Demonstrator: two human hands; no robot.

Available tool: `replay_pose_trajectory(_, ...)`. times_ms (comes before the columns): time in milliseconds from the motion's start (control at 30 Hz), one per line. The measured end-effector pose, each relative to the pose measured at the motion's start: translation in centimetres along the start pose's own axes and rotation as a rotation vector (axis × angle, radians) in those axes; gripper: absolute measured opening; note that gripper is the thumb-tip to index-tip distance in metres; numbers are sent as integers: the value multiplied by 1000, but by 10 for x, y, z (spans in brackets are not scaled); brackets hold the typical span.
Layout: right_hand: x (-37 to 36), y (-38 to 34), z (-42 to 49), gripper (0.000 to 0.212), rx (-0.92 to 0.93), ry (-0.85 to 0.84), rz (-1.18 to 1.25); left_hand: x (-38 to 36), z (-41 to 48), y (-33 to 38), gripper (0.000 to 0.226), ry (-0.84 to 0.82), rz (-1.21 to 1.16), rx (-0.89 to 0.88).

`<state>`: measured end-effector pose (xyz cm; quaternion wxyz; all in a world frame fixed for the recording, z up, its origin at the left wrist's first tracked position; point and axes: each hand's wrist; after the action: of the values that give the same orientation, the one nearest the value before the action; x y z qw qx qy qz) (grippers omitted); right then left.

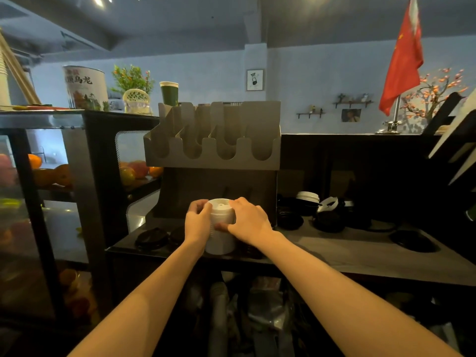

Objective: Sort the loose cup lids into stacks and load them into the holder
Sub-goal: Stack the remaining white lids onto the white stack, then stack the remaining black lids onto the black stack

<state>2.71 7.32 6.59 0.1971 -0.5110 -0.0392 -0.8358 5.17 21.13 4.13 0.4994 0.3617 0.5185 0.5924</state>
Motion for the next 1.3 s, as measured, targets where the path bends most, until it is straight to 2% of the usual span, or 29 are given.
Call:
replay_pose_trajectory(133,12,-2,-8,83,-7,-10,-2,2,-7,15,33,25,38,-13)
replay_pose_trajectory(233,25,-1,-16,70,-3,90,6,0,-16,31,35,46,115,-143)
replay_pose_trajectory(400,56,12,-32,42,-29,214,75,-24,-38,51,25,-123,131,-307)
replay_pose_trajectory(633,92,59,-72,29,-147,313,100,-82,-76,56,23,-261,65,-305)
replay_pose_trajectory(867,109,131,-130,43,-341,332,94,-160,-118,37,19,-461,-11,-264)
replay_pose_trajectory(1033,107,185,-169,43,-490,251,54,-210,-132,6,7,-574,-2,-182)
replay_pose_trajectory(1133,98,216,-186,45,-588,203,16,-235,-132,-16,21,-642,114,-190)
replay_pose_trajectory(1300,79,264,-198,53,-734,126,-29,-263,-115,-38,44,-662,452,-328)
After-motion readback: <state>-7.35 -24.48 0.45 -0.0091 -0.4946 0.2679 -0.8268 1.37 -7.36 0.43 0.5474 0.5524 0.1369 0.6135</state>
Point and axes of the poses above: each hand's wrist, its own z-axis towards the middle knuckle, its own x-axis out of the back of the hand, y = z × x, and after that the axes turned 4 degrees about x, right-handed
